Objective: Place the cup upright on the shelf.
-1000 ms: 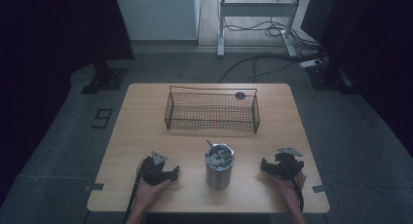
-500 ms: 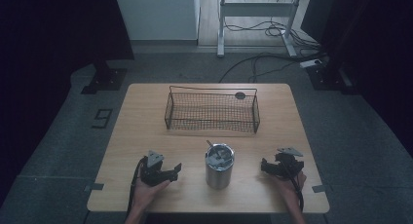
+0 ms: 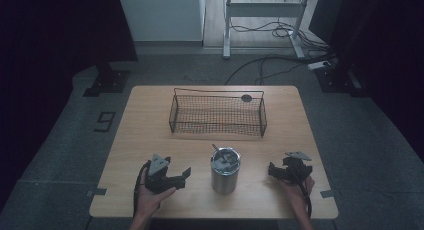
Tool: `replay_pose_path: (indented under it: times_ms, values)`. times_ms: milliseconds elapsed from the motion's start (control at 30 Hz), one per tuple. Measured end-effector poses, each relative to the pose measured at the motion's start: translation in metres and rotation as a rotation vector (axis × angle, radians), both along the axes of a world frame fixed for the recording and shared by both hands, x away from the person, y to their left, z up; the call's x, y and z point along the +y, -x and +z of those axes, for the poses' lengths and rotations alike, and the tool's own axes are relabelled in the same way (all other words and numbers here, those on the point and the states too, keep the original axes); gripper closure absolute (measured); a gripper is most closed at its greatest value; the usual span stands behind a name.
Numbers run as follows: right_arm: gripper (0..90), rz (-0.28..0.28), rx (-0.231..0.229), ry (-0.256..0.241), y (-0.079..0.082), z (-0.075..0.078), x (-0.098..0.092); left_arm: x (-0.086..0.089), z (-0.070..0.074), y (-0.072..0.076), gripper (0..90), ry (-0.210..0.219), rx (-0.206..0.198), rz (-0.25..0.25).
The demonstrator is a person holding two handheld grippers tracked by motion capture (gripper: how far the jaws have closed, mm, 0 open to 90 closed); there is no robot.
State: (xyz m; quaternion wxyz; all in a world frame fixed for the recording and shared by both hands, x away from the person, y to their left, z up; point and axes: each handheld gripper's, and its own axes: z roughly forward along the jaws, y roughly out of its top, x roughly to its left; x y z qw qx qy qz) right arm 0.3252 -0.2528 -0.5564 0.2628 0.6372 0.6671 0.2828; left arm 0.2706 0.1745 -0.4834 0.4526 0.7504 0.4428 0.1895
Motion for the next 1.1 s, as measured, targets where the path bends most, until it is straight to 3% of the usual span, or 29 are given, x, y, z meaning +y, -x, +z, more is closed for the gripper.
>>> replay_pose_path:
  times_ms: [233,500,667,1100]
  values:
    - [0.0,-0.002,-0.001,0.001,0.000,0.000,0.000,-0.011,0.007,0.006,11.1,0.024,-0.001,-0.046]
    - [0.0,-0.002,-0.001,0.001,0.000,0.000,0.000,-0.031,0.011,0.012,9.0,0.003,-0.005,-0.110]
    - [0.0,-0.004,-0.001,0.001,0.000,0.000,0.000,-0.040,0.011,0.013,8.9,0.004,-0.020,-0.118]
    - [0.0,-0.003,-0.002,0.005,0.000,0.000,-0.001,-0.064,0.008,0.011,4.2,-0.007,-0.003,-0.197]
